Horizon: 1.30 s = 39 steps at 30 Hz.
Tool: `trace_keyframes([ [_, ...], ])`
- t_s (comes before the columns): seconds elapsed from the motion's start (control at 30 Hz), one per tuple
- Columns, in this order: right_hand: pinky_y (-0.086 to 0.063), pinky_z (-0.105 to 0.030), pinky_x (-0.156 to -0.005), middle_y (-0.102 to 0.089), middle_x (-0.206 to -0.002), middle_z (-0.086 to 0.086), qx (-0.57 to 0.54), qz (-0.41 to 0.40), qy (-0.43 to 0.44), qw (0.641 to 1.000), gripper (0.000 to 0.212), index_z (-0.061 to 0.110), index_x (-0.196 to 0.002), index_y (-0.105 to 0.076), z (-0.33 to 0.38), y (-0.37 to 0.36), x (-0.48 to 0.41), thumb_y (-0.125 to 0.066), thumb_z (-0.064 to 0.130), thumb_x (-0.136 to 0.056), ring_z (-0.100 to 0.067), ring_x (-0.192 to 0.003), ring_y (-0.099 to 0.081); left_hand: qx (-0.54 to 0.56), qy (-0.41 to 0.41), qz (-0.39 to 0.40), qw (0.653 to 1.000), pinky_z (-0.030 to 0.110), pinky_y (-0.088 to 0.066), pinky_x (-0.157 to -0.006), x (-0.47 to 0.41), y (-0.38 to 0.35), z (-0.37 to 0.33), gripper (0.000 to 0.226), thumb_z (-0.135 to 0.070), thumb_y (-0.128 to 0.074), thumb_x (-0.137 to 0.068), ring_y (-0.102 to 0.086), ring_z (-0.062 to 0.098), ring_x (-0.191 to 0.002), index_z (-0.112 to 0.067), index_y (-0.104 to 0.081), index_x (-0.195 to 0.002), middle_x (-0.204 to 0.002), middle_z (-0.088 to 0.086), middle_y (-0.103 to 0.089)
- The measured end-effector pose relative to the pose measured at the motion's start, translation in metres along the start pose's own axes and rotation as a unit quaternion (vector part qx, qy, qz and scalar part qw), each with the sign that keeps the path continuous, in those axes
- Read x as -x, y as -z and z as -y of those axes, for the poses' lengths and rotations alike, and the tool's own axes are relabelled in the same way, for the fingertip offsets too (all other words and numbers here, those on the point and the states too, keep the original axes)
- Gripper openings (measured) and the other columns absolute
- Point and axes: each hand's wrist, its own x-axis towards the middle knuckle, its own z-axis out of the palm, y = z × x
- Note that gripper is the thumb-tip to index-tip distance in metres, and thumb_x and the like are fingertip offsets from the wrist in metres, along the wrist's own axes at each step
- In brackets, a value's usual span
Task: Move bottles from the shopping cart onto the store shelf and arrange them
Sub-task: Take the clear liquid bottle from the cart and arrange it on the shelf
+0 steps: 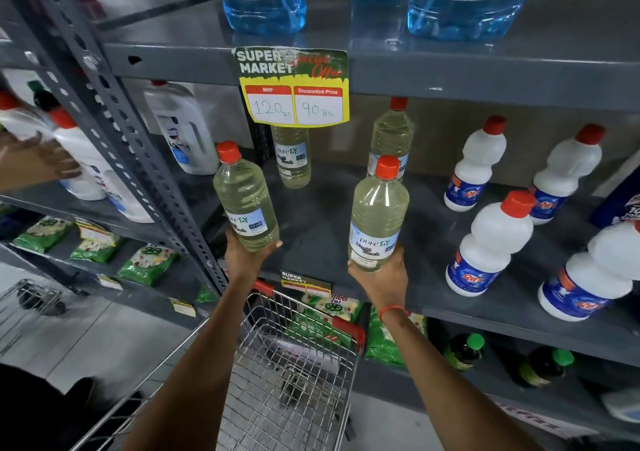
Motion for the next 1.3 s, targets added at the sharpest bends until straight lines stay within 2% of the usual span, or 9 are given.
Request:
trace_keyframes([
  [0.27, -0.047, -0.023, -0.073, -0.068, -0.102, -0.006, -0.007, 0.007, 0.006, 1.0, 0.075, 0.011, -0.109, -0.047, -0.002, -0.001, -0.001, -0.089, 0.027, -0.048, -0.025, -0.096, -0.067, 0.013, -0.013, 0.003, 1.0, 0.042, -0.045, -0.098, 0.001, 0.001, 0.001, 0.097, -0.026, -0.09, -0.054, -0.055, 0.033, -0.118, -0.011, -0.034, -0.132, -0.129, 0.014, -0.059],
  [0.47, -0.048, -0.024, -0.078, -0.066, -0.11, -0.008, -0.007, 0.026, 0.001, 1.0, 0.081, 0.011, -0.116, -0.043, -0.003, 0.0, -0.001, -0.089, 0.027, -0.051, -0.026, -0.101, -0.065, 0.042, -0.021, 0.032, 0.998, 0.035, -0.039, -0.096, 0.002, 0.003, -0.001, 0.099, -0.022, -0.089, -0.057, -0.052, 0.029, -0.122, -0.012, -0.029, -0.136, -0.134, 0.012, -0.054],
  [0.57, -0.049, -0.025, -0.079, -0.066, -0.111, -0.008, -0.011, 0.031, -0.002, 0.999, 0.082, 0.012, -0.117, -0.042, -0.004, 0.001, -0.002, -0.089, 0.027, -0.051, -0.025, -0.102, -0.065, 0.047, -0.028, 0.043, 0.998, 0.039, -0.041, -0.099, 0.002, 0.005, -0.001, 0.097, -0.022, -0.088, -0.059, -0.052, 0.03, -0.122, -0.011, -0.03, -0.136, -0.135, 0.012, -0.054],
  [0.8, -0.048, -0.023, -0.075, -0.06, -0.095, 0.011, -0.015, 0.027, -0.005, 1.0, 0.079, 0.015, -0.113, -0.041, -0.008, 0.004, 0.0, -0.088, 0.029, -0.051, -0.022, -0.096, -0.068, 0.045, -0.017, 0.052, 0.997, 0.028, -0.038, -0.089, 0.006, 0.003, 0.003, 0.094, -0.025, -0.088, -0.059, -0.054, 0.028, -0.119, -0.012, -0.033, -0.134, -0.132, 0.011, -0.057],
  [1.07, -0.05, -0.027, -0.084, -0.067, -0.113, -0.001, -0.031, 0.057, -0.013, 0.998, 0.085, 0.017, -0.121, -0.039, 0.001, 0.001, -0.004, -0.088, 0.029, -0.052, -0.024, -0.106, -0.066, 0.038, -0.014, 0.06, 0.997, 0.034, -0.041, -0.096, 0.001, 0.009, -0.005, 0.095, -0.026, -0.088, -0.058, -0.052, 0.031, -0.123, -0.01, -0.031, -0.134, -0.134, 0.012, -0.055],
  [1.13, -0.049, -0.033, -0.096, -0.061, -0.127, -0.004, -0.052, 0.079, -0.01, 0.995, 0.101, 0.013, -0.133, -0.033, 0.006, 0.002, -0.006, -0.09, 0.028, -0.051, -0.024, -0.118, -0.06, 0.049, -0.008, 0.047, 0.998, 0.042, -0.037, -0.109, 0.007, 0.01, -0.011, 0.109, -0.032, -0.088, -0.055, -0.043, 0.032, -0.131, -0.008, -0.024, -0.14, -0.142, 0.015, -0.045],
  [1.2, -0.038, -0.042, -0.113, -0.044, -0.146, -0.012, -0.064, 0.103, -0.011, 0.993, 0.119, 0.01, -0.145, -0.019, 0.006, 0.016, 0.0, -0.091, 0.03, -0.052, -0.024, -0.136, -0.043, 0.028, -0.001, 0.02, 0.999, 0.048, -0.017, -0.118, 0.037, 0.006, -0.022, 0.126, -0.045, -0.083, -0.059, -0.017, 0.033, -0.144, -0.007, -0.001, -0.147, -0.157, 0.019, -0.013],
  [1.23, -0.033, -0.042, -0.116, -0.036, -0.151, -0.013, -0.054, 0.102, -0.005, 0.993, 0.121, 0.009, -0.148, -0.015, 0.009, 0.017, 0.004, -0.09, 0.031, -0.055, -0.024, -0.14, -0.036, 0.015, -0.014, 0.0, 1.0, 0.047, -0.008, -0.117, 0.05, 0.003, -0.024, 0.128, -0.05, -0.078, -0.064, -0.003, 0.031, -0.146, -0.009, 0.01, -0.147, -0.159, 0.017, 0.004],
  [1.3, -0.034, -0.039, -0.115, -0.034, -0.15, -0.013, -0.043, 0.071, 0.032, 0.996, 0.104, 0.008, -0.148, -0.018, 0.013, 0.03, 0.018, -0.082, 0.029, -0.069, -0.024, -0.138, -0.037, 0.009, -0.087, -0.024, 0.996, 0.043, -0.003, -0.114, 0.089, -0.008, -0.037, 0.118, -0.053, -0.069, -0.074, 0.006, 0.025, -0.146, -0.015, 0.017, -0.146, -0.158, 0.01, 0.018],
])
